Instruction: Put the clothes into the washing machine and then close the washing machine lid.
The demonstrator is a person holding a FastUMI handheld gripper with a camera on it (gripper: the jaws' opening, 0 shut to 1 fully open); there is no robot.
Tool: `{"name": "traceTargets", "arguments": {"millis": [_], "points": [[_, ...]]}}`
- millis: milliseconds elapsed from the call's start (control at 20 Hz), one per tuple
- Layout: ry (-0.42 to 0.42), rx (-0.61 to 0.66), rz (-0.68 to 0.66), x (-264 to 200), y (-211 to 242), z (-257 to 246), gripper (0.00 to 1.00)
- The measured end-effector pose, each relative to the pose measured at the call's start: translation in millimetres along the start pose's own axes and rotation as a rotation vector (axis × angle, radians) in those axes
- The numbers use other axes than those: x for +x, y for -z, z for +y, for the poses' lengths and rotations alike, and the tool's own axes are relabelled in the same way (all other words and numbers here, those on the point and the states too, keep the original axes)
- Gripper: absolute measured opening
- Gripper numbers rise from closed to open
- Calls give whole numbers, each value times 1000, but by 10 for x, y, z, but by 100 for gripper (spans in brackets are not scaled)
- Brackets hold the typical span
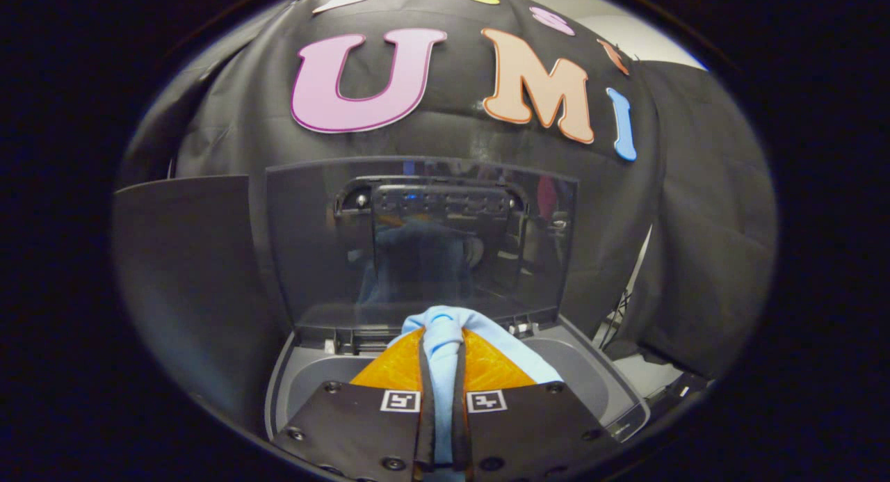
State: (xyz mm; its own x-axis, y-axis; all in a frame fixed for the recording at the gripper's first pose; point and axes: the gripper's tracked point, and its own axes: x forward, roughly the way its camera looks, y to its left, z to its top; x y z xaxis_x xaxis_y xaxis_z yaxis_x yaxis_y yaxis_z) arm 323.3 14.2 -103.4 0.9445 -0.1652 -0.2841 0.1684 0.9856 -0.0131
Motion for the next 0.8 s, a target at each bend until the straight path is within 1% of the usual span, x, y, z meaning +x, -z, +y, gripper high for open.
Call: {"name": "traceTargets", "arguments": {"millis": [100,150,200,250,350,450,600,800], "points": [[-14,11,6,39,69,18,37],[-35,21,9,48,76,48,46],[-58,36,0,27,43,88,55],[-63,45,-12,18,-11,83,64],[-22,48,-44,-36,-91,-29,82],[-39,58,-76,-35,-164,19,100],[-64,65,-72,-70,-203,52,99],[-49,51,-125,-198,-433,45,99]]}}
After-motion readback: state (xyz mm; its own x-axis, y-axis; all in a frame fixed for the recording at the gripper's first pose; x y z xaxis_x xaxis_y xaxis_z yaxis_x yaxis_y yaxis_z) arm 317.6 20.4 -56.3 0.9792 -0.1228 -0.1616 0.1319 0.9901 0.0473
